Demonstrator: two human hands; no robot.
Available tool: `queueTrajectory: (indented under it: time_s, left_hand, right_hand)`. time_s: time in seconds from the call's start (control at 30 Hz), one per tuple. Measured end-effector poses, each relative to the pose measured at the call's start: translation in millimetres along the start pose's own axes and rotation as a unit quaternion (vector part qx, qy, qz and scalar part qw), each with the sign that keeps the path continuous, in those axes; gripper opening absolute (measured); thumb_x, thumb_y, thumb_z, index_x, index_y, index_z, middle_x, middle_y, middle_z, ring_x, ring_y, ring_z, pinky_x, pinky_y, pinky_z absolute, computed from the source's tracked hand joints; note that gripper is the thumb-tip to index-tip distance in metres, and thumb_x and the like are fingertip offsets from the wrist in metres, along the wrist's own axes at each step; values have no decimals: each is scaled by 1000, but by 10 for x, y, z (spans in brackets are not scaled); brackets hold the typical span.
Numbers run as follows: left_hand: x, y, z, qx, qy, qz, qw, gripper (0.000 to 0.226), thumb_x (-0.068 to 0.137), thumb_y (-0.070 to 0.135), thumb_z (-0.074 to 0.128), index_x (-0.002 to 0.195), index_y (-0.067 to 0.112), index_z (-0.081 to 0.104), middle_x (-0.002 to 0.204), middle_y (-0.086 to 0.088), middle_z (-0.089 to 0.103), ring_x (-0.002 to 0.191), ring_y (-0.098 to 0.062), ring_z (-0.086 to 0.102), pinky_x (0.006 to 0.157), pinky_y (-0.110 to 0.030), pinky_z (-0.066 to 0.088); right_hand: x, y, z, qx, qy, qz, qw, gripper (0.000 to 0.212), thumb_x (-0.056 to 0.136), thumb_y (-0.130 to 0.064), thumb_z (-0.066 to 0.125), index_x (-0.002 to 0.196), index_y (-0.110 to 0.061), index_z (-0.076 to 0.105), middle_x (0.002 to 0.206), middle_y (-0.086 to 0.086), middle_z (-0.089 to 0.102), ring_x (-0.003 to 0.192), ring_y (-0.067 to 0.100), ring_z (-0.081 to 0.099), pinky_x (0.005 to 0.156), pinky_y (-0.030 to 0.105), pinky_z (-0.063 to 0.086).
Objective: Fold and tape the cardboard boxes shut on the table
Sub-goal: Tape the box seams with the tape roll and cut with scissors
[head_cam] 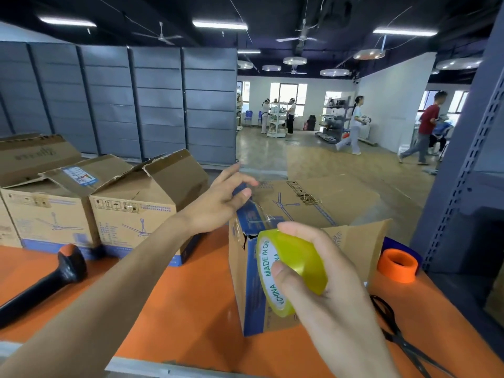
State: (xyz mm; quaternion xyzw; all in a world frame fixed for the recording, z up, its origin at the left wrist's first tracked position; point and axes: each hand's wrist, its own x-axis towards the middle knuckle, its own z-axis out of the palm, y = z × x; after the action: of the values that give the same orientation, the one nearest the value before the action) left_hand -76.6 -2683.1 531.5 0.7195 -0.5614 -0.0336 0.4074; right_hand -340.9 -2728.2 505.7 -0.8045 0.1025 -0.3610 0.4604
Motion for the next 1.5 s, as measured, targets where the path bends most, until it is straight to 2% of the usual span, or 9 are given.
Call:
queueTrajectory:
  time_s: [0.17,0.3,0.47,0.6,0.83,1.07,1.2,1.3,1.5]
  left_hand:
    - [-517,97,-147,-80,-121,59,988,50,98,63,51,144,47,49,163,24,26,154,3,7,120,-33,18]
    - [-793,165,205,-57,-41,30,997,89,77,81,62,154,56,24,167,25,9,153,6,-6,120,-29,12]
    - [-882,198,722,-26,86,48,995,79,90,62,57,158,40,24,167,25,5,154,0,-11,125,-39,10]
    - [-862,196,796,16,128,63,990,68,102,54,41,161,28,22,167,17,15,156,-6,-4,127,-51,13]
    - [-885,281,951,65,164,58,983,68,108,46,28,163,15,2,171,8,2,156,-6,-7,128,-45,10]
    - [-863,370,1085,-18,176,41,983,63,109,35,28,163,18,2,170,13,3,155,0,1,128,-34,13]
    - [-900,413,1127,-38,176,52,982,62,109,33,30,163,21,2,170,16,1,156,-2,-1,127,-33,11]
    - [-922,465,1133,-52,179,61,981,62,109,30,35,163,26,4,170,16,6,156,-6,-1,128,-41,14]
    - [-895,464,898,28,172,122,977,71,99,13,54,161,32,23,146,4,38,140,-17,37,117,-46,32]
  right_hand:
    - [51,10,-82,31,7,-7,999,38,88,-28,71,117,-51,63,117,-30,65,110,-7,60,83,7,45]
    - [79,1,-75,41,15,-14,999,35,87,-38,73,119,-50,63,119,-28,65,114,-5,59,90,20,46]
    - [89,-18,-114,41,17,-23,999,36,84,-34,74,116,-49,65,114,-23,68,109,1,64,89,20,48]
    - [134,-56,-271,60,6,-11,998,39,78,-39,68,115,-50,66,111,-12,72,94,16,74,81,33,52]
    - [216,-167,-346,77,9,5,997,39,75,-37,70,113,-47,69,101,-2,74,77,23,77,80,49,59]
    - [136,-147,-248,119,4,42,992,33,86,-19,71,109,-42,72,105,-1,74,73,26,76,64,33,63]
    - [240,-261,-311,131,4,37,991,33,83,-19,73,111,-37,73,102,1,75,70,31,76,66,43,63]
    - [265,-329,-331,121,-13,22,992,40,75,-28,87,111,-39,73,103,-1,74,68,31,75,65,42,63]
    - [97,-224,-296,116,-3,20,993,47,74,-43,75,119,-47,66,120,-4,70,89,24,76,85,46,57]
